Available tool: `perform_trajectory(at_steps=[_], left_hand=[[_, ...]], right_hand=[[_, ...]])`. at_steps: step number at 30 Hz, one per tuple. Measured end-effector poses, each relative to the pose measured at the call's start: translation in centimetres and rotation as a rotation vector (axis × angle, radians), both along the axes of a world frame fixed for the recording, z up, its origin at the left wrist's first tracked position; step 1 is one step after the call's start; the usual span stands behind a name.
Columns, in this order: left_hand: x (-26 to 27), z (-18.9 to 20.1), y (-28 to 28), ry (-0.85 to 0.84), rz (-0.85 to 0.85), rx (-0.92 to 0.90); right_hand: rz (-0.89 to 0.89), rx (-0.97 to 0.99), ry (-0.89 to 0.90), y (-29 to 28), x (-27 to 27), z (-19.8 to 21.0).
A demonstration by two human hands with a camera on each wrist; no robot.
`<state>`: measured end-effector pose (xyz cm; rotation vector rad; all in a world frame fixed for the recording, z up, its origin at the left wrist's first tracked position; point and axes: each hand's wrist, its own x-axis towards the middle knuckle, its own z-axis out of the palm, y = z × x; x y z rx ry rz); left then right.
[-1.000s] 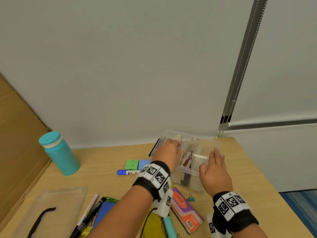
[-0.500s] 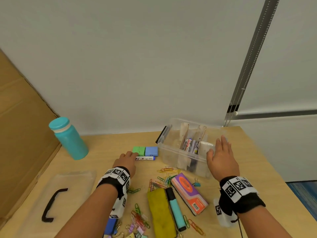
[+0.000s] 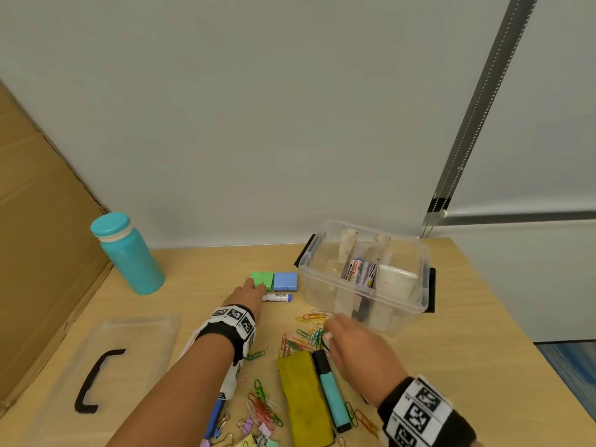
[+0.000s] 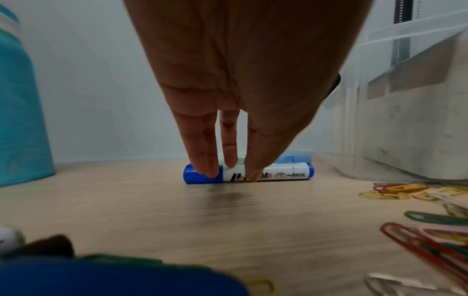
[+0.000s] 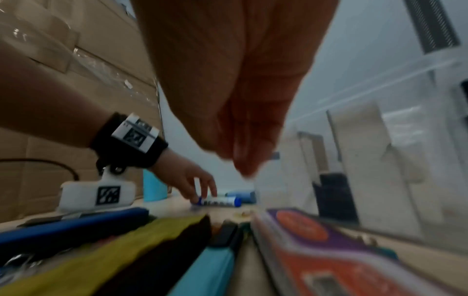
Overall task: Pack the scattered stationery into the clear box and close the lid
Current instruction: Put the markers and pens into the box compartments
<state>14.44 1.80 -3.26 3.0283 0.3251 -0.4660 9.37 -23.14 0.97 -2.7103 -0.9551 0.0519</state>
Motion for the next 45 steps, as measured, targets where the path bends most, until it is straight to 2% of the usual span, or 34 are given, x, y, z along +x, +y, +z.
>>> perform_trajectory(at_steps=[3, 5, 12, 17, 21, 26, 30, 33, 35, 39, 42, 45], left_hand=[[-0.2, 0.1, 0.2, -0.021, 0.016, -0.021], [-0.2, 0.1, 0.5, -0.034, -0.001, -0.019], [0.1, 0.4, 0.9, 0.051, -0.006, 0.006], [0.2, 0.6, 1.3, 0.098, -0.005, 0.062], [-0.5, 0.6, 1.7, 0.096, -0.011, 0.064], [-1.8, 1.0, 2.1, 0.014, -0.02, -0.006], [-2.9, 1.8, 1.9, -0.124, 0.014, -0.085], [-3.9, 2.8, 1.3, -0.215, 0.022, -0.125], [-4.4, 3.2, 0.9, -0.257, 0.013, -0.149], [-5.0, 3.2, 0.7, -0.278, 0.006, -0.185], [-5.4, 3.4, 0.4, -0.277, 0.013, -0.223], [-6.0, 3.4, 0.0, -0.291, 0.012, -0.241]], right_hand=[[0.02, -0.263, 0.219, 1.4, -0.1, -1.8], [-0.007, -0.323, 0.292, 2.1, -0.1, -2.8], [-0.113, -0.285, 0.398, 3.2, 0.1, -3.1], [-0.112, -0.294, 0.424, 3.0, -0.4, -2.2], [-0.104, -0.114, 0.347, 2.2, -0.7, 0.4], [-0.088, 0.298, 0.092, -0.1, 0.4, 6.4], [-0.227, 0.569, -0.135, -2.2, 3.7, 9.0], [-0.362, 0.448, -0.204, -2.4, 6.9, 7.6], [-0.423, 0.327, -0.172, -1.9, 8.8, 6.2], [-0.477, 0.236, -0.119, 0.0, 11.0, 4.9], [-0.491, 0.18, -0.076, 1.2, 11.6, 4.2], [-0.382, 0.167, 0.093, 1.4, 11.1, 3.3]])
